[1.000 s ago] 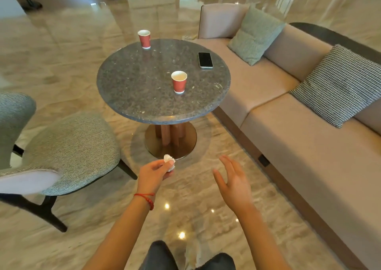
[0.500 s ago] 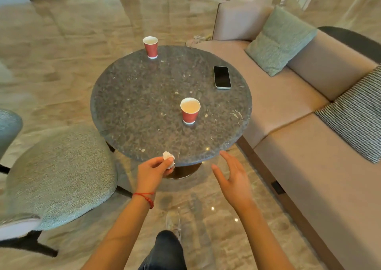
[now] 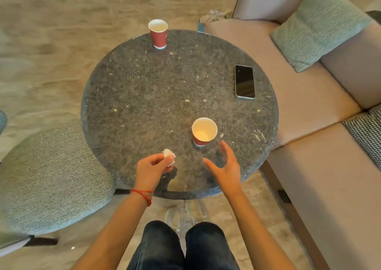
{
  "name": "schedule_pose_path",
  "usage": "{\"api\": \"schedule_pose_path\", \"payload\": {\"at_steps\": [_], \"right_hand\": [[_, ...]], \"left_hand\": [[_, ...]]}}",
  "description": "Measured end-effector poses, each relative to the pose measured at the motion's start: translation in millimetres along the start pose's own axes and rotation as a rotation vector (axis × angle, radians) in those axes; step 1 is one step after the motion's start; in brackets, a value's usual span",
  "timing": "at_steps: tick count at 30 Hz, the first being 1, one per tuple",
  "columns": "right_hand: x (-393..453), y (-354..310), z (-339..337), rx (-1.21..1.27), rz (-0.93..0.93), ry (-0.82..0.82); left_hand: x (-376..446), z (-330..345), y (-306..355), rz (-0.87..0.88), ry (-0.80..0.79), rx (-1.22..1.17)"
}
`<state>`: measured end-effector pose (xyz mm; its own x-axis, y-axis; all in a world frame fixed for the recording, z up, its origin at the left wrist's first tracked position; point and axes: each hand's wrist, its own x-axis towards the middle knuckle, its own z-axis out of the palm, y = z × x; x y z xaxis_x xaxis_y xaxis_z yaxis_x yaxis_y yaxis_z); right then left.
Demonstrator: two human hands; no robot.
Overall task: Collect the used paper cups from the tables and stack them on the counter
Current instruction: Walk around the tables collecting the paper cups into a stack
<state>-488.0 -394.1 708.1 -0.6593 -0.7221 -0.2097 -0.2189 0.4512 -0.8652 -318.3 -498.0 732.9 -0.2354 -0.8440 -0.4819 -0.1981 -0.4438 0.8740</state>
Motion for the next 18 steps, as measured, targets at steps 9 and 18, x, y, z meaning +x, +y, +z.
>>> {"api": "schedule_pose_path", "payload": {"at_steps": [9, 18], "right_hand": [[53.8, 12.1, 26.9, 0.145, -0.005, -0.091], [74.1, 3.1, 28.2, 0.11, -0.087, -0.126]], "left_hand": [[11.2, -1.0, -13.0, -0.091, 0.117, -0.04], [5.4, 13.7, -6.9, -0.102, 0.166, -0.106]]}}
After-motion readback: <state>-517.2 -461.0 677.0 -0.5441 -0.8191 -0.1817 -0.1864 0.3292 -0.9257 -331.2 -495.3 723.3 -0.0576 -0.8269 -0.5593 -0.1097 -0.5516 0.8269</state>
